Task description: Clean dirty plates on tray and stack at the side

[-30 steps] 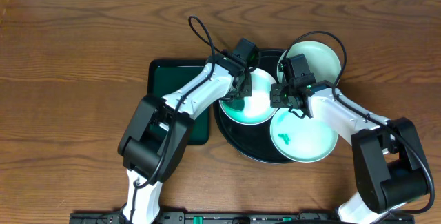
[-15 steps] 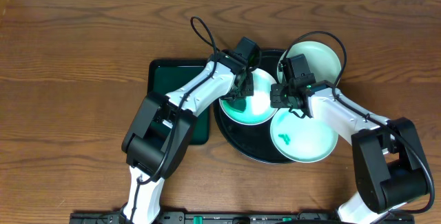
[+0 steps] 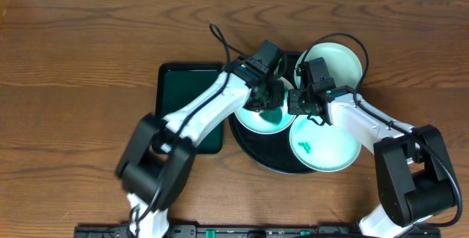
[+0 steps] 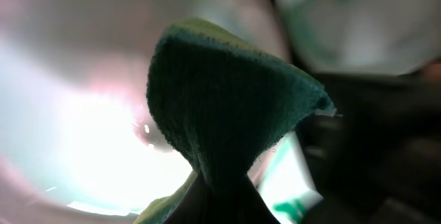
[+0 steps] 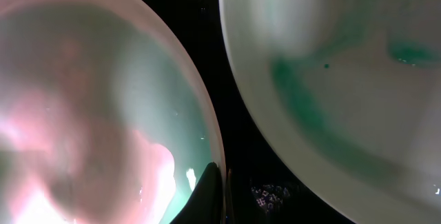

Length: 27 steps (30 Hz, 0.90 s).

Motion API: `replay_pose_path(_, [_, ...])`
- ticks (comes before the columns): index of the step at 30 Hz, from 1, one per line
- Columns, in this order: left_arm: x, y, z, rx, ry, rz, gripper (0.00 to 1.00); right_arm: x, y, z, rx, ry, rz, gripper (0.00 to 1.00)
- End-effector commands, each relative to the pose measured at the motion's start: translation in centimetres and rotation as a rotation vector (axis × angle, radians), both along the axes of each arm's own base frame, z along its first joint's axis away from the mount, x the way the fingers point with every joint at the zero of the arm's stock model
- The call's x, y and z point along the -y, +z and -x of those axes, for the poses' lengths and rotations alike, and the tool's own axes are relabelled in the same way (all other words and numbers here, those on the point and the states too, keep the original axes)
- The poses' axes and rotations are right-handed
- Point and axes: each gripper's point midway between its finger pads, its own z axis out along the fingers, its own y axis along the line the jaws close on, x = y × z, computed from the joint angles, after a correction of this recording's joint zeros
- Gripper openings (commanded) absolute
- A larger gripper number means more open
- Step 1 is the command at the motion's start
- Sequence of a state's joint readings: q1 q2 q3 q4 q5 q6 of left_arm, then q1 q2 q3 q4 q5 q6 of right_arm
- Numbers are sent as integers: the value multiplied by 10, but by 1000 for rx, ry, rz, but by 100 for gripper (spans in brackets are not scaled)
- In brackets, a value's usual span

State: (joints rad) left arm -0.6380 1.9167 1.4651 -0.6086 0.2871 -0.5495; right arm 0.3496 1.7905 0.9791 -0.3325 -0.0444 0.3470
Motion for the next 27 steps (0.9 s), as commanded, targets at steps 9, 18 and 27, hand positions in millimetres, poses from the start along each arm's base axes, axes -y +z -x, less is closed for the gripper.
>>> replay_pose_path(9, [-51, -4, -34, 169, 143, -255, 7, -7, 10, -4, 24, 33, -15, 1])
replay_pose_path(18, [-57, -78, -21, 11, 144, -355, 8, -7, 9, -4, 24, 33, -15, 1])
replay_pose_path(27, [-26, -95, 10, -175, 65, -193, 7, -10, 10, -3, 19, 41, -32, 1])
